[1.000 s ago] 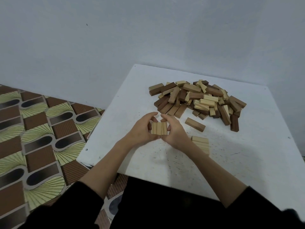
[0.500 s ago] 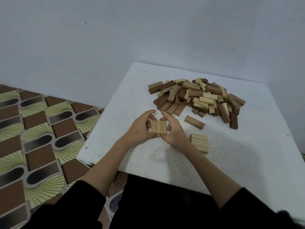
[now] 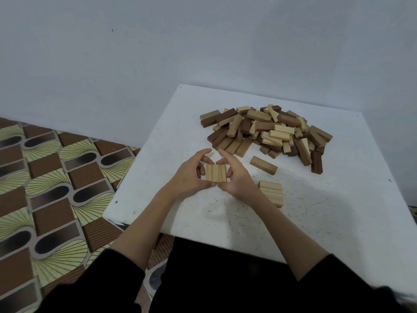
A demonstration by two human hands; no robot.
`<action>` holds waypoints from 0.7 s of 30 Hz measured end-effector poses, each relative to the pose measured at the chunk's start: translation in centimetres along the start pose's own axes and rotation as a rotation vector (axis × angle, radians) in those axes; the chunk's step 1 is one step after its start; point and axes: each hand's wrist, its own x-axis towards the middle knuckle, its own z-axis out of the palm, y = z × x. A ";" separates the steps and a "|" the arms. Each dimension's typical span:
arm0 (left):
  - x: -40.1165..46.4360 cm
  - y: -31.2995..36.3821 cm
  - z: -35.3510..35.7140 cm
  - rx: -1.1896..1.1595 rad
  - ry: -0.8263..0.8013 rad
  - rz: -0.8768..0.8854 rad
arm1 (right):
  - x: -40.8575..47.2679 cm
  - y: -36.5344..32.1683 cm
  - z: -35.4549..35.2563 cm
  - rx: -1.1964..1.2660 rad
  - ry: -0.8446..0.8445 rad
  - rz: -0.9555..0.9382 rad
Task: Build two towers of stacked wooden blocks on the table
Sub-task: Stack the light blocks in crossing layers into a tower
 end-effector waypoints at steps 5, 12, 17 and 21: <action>0.0 0.0 0.0 -0.009 -0.002 -0.021 | 0.0 -0.5 -0.3 0.055 -0.039 0.068; 0.0 1.1 -0.1 -0.011 0.031 -0.029 | 0.7 -1.9 -0.8 0.155 -0.078 0.185; -0.1 3.3 0.3 -0.058 0.101 0.065 | 0.1 -3.2 -3.7 0.012 -0.029 0.045; 0.4 4.9 2.1 0.052 0.061 0.108 | -1.5 -3.1 -6.9 -0.065 -0.043 0.050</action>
